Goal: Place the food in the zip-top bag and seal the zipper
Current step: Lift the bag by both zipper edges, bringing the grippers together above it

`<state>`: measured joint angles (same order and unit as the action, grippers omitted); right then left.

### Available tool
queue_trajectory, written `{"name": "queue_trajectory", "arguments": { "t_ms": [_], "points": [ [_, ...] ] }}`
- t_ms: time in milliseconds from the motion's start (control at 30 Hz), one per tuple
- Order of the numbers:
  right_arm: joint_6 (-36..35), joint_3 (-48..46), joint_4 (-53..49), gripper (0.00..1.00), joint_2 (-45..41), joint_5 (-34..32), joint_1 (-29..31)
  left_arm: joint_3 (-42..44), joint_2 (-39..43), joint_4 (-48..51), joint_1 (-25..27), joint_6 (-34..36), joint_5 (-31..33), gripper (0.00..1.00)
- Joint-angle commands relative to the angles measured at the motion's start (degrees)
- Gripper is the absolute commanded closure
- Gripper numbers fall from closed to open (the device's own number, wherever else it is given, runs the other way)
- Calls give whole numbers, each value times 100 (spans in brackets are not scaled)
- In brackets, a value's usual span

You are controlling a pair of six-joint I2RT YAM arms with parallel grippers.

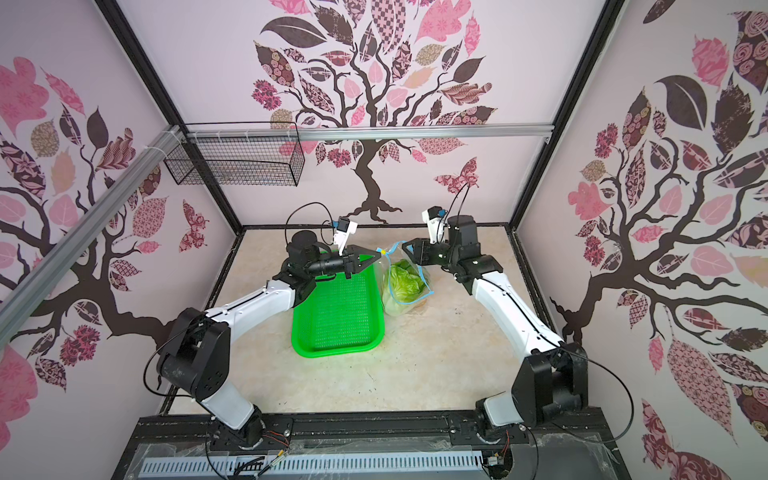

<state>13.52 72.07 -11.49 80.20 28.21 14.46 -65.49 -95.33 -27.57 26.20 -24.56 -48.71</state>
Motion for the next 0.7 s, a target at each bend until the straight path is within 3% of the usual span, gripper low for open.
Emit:
{"name": "queue_trajectory", "arguments": {
  "t_ms": [0,133,267,400,500,667],
  "points": [
    [-372,301,-109,47,-489,-123,4,105,208,255,-3,395,208,100],
    [-669,546,-241,43,-565,173,121,104,209,454,29,535,318,100],
    [-1609,646,-400,40,-494,42,740,114,195,463,87,544,327,100],
    [-2255,548,-278,39,-313,578,901,134,223,521,94,606,361,100],
    [-2605,518,-165,43,-185,720,905,133,260,651,89,718,412,100],
    [-3136,480,-176,60,67,732,909,141,300,673,105,751,432,100]
  ]
}}
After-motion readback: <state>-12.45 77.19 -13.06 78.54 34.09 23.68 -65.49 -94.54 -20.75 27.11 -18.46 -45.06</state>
